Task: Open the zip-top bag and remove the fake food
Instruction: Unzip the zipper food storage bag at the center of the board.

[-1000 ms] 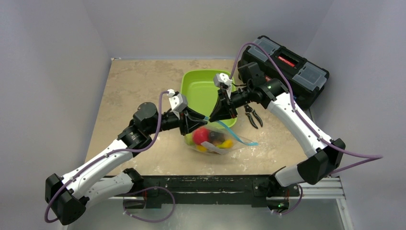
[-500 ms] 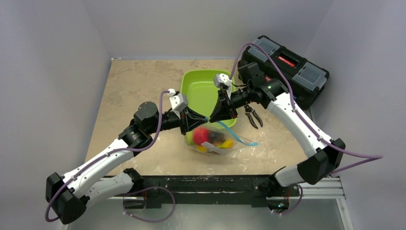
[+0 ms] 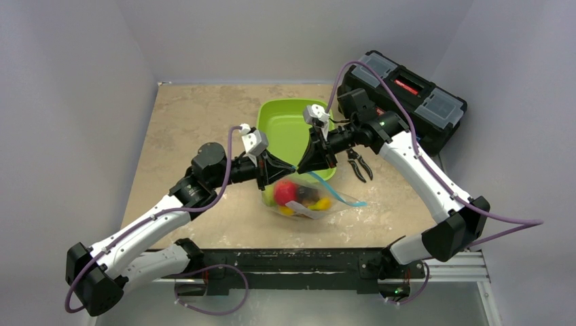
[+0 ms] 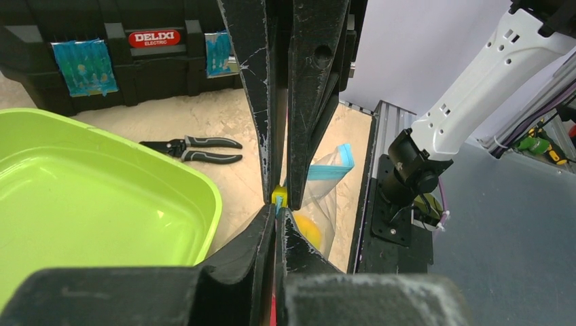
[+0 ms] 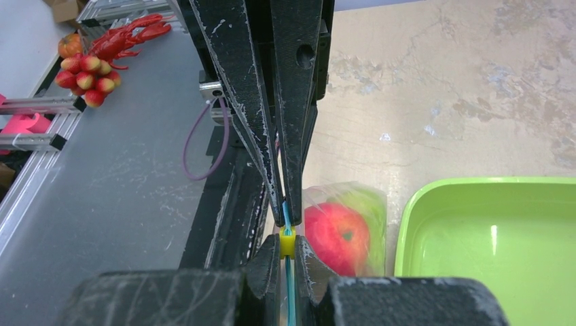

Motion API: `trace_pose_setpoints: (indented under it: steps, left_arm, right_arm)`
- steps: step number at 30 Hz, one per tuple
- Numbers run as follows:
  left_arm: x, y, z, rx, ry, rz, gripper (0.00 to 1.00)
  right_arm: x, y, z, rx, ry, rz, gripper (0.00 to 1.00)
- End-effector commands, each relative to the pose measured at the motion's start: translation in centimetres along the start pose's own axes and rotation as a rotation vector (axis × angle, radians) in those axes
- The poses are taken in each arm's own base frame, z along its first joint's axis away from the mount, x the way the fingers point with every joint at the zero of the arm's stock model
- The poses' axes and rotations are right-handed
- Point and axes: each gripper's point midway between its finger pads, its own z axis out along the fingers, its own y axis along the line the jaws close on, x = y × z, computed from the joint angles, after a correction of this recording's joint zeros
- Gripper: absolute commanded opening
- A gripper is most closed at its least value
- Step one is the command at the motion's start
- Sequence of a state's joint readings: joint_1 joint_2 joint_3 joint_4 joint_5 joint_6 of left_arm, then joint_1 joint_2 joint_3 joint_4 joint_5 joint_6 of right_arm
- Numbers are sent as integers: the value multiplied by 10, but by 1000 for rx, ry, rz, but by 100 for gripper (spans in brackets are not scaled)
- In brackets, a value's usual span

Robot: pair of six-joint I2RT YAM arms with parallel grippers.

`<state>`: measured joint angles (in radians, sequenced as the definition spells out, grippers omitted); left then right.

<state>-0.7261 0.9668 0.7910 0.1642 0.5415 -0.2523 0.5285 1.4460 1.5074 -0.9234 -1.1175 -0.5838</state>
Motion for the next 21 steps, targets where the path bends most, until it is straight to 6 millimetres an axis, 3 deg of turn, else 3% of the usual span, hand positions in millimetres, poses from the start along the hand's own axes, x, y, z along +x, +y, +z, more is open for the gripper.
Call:
trace_pose_setpoints:
  steps: [1, 8, 21]
  left_arm:
    - [-34, 0, -7, -47, -91, 10, 0]
    - [-34, 9, -20, -136, -123, 0, 0]
    - [-31, 8, -21, -135, -116, 4, 0]
  right_arm:
    - [-1, 3, -4, 10, -2, -26, 0]
    - [4, -2, -5, 43, 20, -33, 0]
    - [4, -1, -5, 40, 19, -35, 0]
